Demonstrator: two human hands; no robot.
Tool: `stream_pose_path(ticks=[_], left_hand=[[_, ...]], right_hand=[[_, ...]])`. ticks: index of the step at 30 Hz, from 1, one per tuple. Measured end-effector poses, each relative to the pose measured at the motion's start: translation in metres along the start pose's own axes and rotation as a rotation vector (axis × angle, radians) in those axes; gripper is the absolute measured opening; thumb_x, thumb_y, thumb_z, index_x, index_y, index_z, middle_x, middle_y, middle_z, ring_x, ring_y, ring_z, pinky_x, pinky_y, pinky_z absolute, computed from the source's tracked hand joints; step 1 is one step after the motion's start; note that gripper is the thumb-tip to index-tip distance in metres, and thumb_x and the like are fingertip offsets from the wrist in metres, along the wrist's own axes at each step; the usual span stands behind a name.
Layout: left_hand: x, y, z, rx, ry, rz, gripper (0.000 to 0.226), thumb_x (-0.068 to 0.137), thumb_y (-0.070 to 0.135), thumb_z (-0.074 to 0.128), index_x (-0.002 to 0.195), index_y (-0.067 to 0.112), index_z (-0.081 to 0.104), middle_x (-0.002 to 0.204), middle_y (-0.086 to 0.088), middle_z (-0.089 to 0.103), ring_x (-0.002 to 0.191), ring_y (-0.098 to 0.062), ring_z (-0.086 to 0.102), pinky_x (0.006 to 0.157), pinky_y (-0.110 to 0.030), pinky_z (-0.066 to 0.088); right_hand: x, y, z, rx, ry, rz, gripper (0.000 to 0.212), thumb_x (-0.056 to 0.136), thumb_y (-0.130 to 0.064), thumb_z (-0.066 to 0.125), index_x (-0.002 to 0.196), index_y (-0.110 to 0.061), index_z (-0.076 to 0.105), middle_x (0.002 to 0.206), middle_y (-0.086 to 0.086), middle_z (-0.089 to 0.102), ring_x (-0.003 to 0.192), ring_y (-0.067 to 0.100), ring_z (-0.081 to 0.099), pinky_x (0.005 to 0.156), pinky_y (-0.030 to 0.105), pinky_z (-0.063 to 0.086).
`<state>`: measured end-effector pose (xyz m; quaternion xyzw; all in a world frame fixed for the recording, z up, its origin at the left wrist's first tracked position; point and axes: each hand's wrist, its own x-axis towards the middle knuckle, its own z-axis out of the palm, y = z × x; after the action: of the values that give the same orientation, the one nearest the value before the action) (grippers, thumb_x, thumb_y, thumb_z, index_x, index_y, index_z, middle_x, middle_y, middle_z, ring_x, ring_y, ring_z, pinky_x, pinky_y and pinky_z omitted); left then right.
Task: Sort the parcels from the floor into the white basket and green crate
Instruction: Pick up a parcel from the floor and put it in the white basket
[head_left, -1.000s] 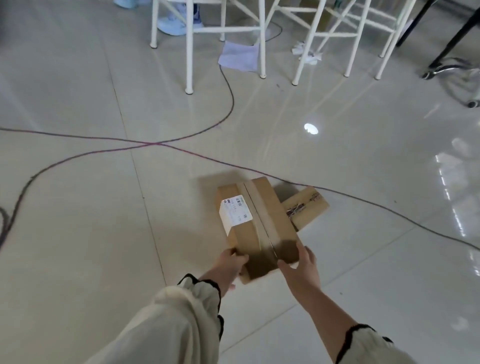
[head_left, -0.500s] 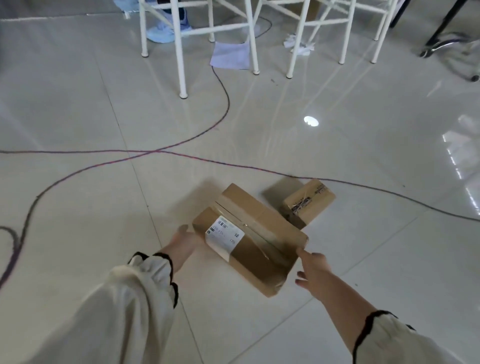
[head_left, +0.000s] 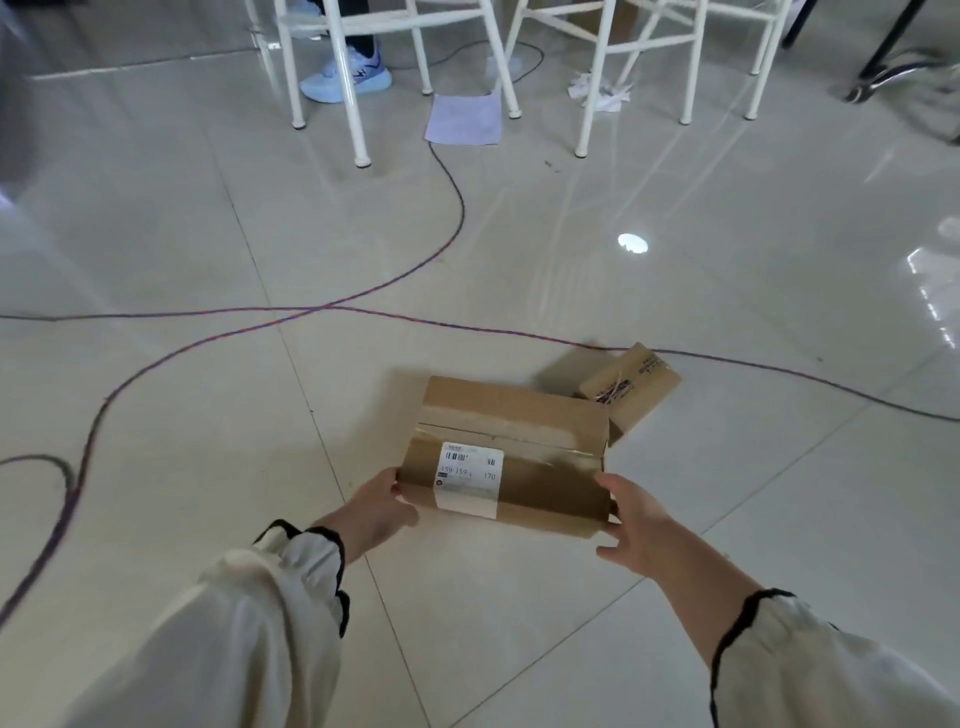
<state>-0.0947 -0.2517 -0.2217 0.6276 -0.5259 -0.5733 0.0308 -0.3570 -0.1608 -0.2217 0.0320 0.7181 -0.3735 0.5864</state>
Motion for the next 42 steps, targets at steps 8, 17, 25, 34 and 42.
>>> stream_pose_path(ticks=[8, 17, 25, 34, 42], left_hand=[[-0.049, 0.002, -0.006, -0.047, 0.203, 0.135, 0.039, 0.083, 0.001, 0.066, 0.12, 0.01, 0.061, 0.102, -0.007, 0.066, 0.092, -0.023, 0.06, 0.087, -0.036, 0.049], [-0.166, 0.127, -0.072, -0.144, 0.227, 0.256, 0.048, 0.084, 0.002, 0.066, 0.128, 0.019, 0.059, 0.102, 0.007, 0.067, 0.095, -0.007, 0.062, 0.076, -0.01, 0.041], [-0.312, 0.288, -0.157, -0.233, 0.25, 0.379, 0.039, 0.084, 0.005, 0.068, 0.111, 0.033, 0.06, 0.088, 0.018, 0.063, 0.075, 0.004, 0.058, 0.06, -0.015, 0.042], [-0.49, 0.455, -0.258, -0.53, 0.21, 0.359, 0.015, 0.087, 0.028, 0.067, 0.099, 0.02, 0.068, 0.089, -0.001, 0.07, 0.081, -0.019, 0.063, 0.067, -0.031, 0.051], [-0.584, 0.541, -0.321, -0.718, 0.242, 0.39, 0.024, 0.089, 0.034, 0.063, 0.082, 0.013, 0.053, 0.08, -0.007, 0.065, 0.069, -0.021, 0.061, 0.052, -0.028, 0.051]], right_hand=[[-0.035, -0.004, 0.006, 0.096, 0.216, -0.13, 0.029, 0.091, -0.026, 0.049, 0.111, -0.007, 0.059, 0.112, 0.009, 0.058, 0.105, 0.029, 0.053, 0.082, 0.037, 0.035], [-0.186, -0.046, 0.013, 0.291, 0.257, -0.256, 0.036, 0.091, -0.004, 0.049, 0.124, -0.012, 0.06, 0.113, 0.009, 0.059, 0.101, 0.022, 0.049, 0.093, 0.038, 0.039], [-0.386, -0.193, 0.001, 0.208, 0.241, -0.446, 0.038, 0.088, 0.0, 0.05, 0.121, -0.014, 0.062, 0.106, 0.006, 0.059, 0.104, 0.026, 0.053, 0.1, 0.044, 0.044], [-0.627, -0.325, -0.007, 0.207, 0.233, -0.594, 0.018, 0.089, -0.021, 0.059, 0.105, -0.014, 0.057, 0.095, 0.007, 0.06, 0.096, 0.027, 0.057, 0.092, 0.046, 0.047], [-0.754, -0.387, 0.008, 0.288, 0.309, -0.7, 0.031, 0.084, -0.036, 0.066, 0.083, -0.008, 0.054, 0.074, 0.006, 0.053, 0.068, 0.021, 0.051, 0.059, 0.028, 0.041]])
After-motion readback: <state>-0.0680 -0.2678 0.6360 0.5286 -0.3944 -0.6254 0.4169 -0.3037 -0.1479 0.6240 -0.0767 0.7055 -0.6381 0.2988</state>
